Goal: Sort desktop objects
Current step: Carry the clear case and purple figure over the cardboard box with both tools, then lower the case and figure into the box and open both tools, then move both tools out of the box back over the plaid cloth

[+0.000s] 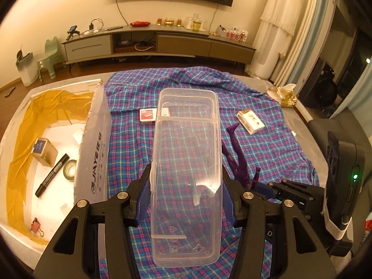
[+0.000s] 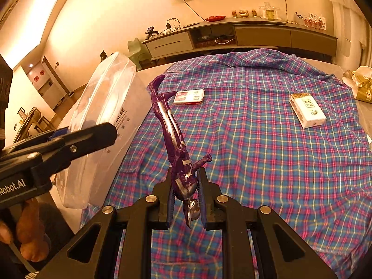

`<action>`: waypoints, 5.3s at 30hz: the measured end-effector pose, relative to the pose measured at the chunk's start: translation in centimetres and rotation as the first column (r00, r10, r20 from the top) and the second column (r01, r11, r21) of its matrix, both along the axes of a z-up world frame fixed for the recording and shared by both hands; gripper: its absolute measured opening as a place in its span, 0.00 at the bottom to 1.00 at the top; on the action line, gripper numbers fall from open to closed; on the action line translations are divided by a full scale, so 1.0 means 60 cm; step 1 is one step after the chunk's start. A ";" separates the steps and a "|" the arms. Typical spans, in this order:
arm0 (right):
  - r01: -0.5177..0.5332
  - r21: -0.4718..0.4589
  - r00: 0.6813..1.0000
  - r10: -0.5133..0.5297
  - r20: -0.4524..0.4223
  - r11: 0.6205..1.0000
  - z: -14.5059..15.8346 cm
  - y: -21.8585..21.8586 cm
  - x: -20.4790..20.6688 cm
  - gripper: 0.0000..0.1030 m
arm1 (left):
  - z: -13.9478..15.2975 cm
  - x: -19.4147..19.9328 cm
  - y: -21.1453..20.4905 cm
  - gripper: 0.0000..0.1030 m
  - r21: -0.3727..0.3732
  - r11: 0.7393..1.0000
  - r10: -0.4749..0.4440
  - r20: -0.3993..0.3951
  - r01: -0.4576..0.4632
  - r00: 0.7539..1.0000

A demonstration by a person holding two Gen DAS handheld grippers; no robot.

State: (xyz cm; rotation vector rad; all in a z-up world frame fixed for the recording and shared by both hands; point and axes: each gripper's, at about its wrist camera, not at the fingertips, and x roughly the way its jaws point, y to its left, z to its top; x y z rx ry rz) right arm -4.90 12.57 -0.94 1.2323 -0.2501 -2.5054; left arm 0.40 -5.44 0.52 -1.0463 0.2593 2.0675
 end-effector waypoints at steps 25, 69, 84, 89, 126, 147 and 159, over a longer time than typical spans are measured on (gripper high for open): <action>-0.131 0.000 0.991 0.131 -0.038 0.991 0.081 -0.127 0.022 0.18 | 0.051 -0.040 -0.138 0.53 0.117 0.991 0.067 0.041 -0.071 0.997; -0.324 0.062 0.946 0.322 0.043 0.944 0.119 -0.380 -0.100 0.18 | -0.044 -0.266 -0.324 0.53 0.111 0.934 0.316 0.192 -0.340 0.929; -0.354 0.193 0.934 0.335 0.123 0.915 0.080 -0.441 -0.187 0.18 | -0.103 -0.297 -0.307 0.53 0.014 0.939 0.328 0.262 -0.343 0.908; -0.365 0.258 0.930 0.336 0.149 0.895 0.065 -0.460 -0.218 0.18 | -0.107 -0.295 -0.297 0.53 -0.007 0.948 0.309 0.268 -0.319 0.912; -0.438 0.445 0.890 0.306 0.339 0.781 -0.018 -0.539 -0.352 0.42 | -0.135 -0.288 -0.249 0.54 -0.142 0.981 0.179 0.420 -0.130 0.890; -0.413 0.310 0.901 0.336 0.275 0.856 0.066 -0.464 -0.287 0.49 | -0.063 -0.234 -0.216 0.55 -0.172 0.980 0.157 0.330 -0.105 0.931; -0.426 0.300 0.903 0.382 0.195 0.853 0.113 -0.410 -0.215 0.49 | -0.018 -0.178 -0.217 0.55 -0.194 0.974 0.152 0.190 -0.115 0.970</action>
